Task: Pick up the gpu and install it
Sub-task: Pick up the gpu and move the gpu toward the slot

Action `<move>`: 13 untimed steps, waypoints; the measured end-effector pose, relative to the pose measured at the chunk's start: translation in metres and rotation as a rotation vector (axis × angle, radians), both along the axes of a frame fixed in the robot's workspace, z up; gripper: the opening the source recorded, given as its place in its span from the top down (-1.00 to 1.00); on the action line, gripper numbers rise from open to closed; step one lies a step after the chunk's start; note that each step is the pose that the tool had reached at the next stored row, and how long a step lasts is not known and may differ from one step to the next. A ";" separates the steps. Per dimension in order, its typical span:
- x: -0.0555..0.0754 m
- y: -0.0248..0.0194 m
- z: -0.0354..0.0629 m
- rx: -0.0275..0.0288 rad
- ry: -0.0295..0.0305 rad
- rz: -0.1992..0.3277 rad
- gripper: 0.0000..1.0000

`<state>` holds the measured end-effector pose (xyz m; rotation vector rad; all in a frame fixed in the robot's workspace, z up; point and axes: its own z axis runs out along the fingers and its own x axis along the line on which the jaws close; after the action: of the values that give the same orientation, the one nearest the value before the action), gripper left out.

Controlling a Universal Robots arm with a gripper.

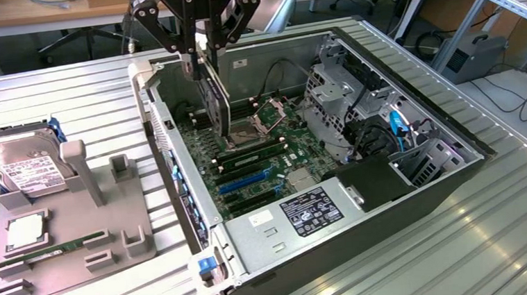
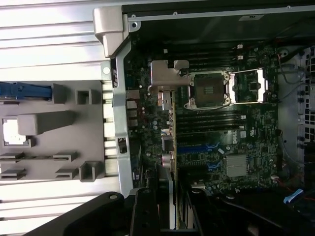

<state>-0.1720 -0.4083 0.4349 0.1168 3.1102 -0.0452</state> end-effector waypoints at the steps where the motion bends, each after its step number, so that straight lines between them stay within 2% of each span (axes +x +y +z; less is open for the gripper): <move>1: 0.001 0.0000 -0.0001 -0.0011 0.0000 0.000 0.45; 9: 0.007 0.0004 -0.0011 -0.0083 0.0000 0.000 0.45; 13: 0.010 0.0020 -0.0029 -0.0132 0.0000 0.000 0.45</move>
<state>-0.1618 -0.4063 0.4320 0.1166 3.1094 -0.0657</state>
